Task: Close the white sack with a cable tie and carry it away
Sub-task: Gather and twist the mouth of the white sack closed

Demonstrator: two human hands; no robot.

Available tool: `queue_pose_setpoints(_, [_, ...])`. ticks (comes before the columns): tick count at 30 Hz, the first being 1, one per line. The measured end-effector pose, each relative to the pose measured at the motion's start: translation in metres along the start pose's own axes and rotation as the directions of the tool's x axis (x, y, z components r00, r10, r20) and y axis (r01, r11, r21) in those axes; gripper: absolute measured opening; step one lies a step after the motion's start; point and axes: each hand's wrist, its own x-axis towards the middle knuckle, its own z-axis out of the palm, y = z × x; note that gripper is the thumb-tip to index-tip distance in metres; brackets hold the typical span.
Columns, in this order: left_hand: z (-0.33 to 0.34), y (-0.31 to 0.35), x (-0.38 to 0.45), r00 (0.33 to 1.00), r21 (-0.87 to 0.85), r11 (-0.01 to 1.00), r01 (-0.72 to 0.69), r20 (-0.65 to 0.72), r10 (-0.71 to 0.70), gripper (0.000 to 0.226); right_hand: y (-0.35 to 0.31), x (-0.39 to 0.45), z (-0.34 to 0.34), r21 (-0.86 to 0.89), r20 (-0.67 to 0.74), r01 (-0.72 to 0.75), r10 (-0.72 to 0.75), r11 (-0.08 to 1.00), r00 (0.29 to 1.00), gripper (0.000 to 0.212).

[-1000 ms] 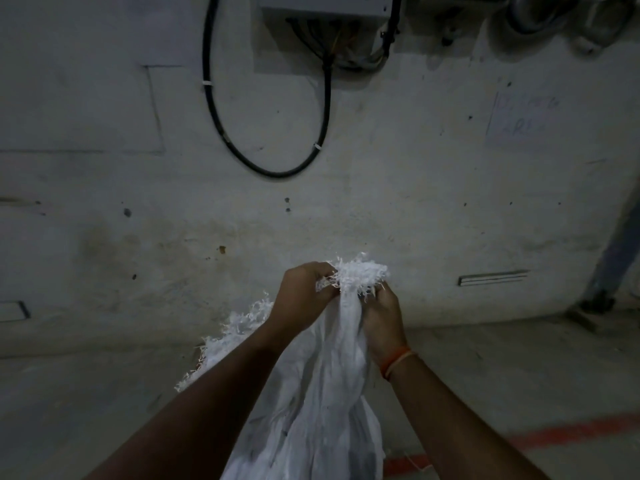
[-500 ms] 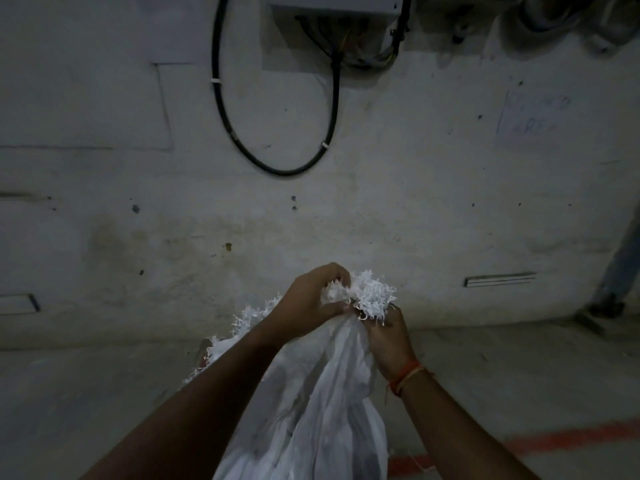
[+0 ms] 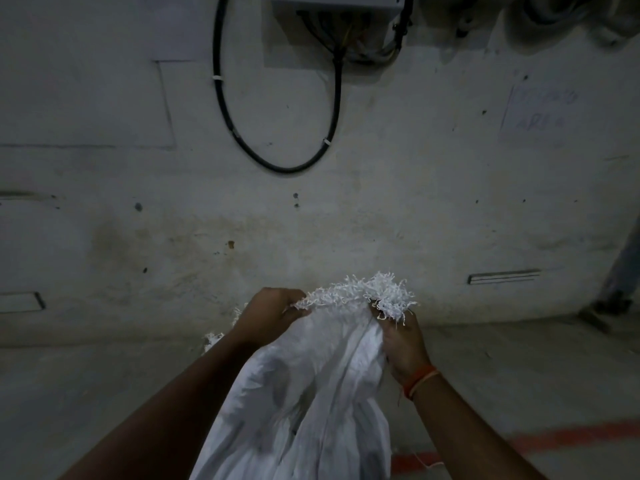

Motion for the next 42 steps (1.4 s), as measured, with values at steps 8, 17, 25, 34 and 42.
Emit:
queue_pose_setpoints(8, [0.003, 0.011, 0.014, 0.997, -0.035, 0.999, 0.002, -0.082, -0.005, 0.019, 0.004, 0.001, 0.027, 0.02, 0.107, -0.098, 0.096, 0.995, 0.99, 0.024])
queue_pose_setpoints(17, [0.004, 0.031, 0.029, 0.999, 0.172, 0.985, 0.01, -0.055, -0.001, 0.008, 0.008, 0.001, 0.053, -0.162, 0.348, -0.161, 0.209, 0.974, 0.914, 0.049])
queue_pose_setpoints(25, [-0.003, 0.008, 0.011, 0.992, -0.21, 0.975, 0.075, 0.113, -0.051, 0.051, 0.022, 0.011, 0.033, -0.255, 0.265, 0.022, 0.048, 0.967, 0.963, 0.042])
queue_pose_setpoints(34, [-0.005, -0.022, -0.006, 0.987, -0.022, 0.993, 0.12, 0.115, -0.116, 0.025, 0.045, 0.007, 0.01, -0.042, 0.126, -0.148, 0.152, 0.988, 0.98, 0.061])
queue_pose_setpoints(42, [0.008, -0.009, 0.009, 0.996, -0.019, 0.996, 0.09, 0.021, -0.089, 0.024, 0.051, 0.011, 0.032, 0.017, 0.114, -0.24, 0.236, 0.971, 0.965, 0.029])
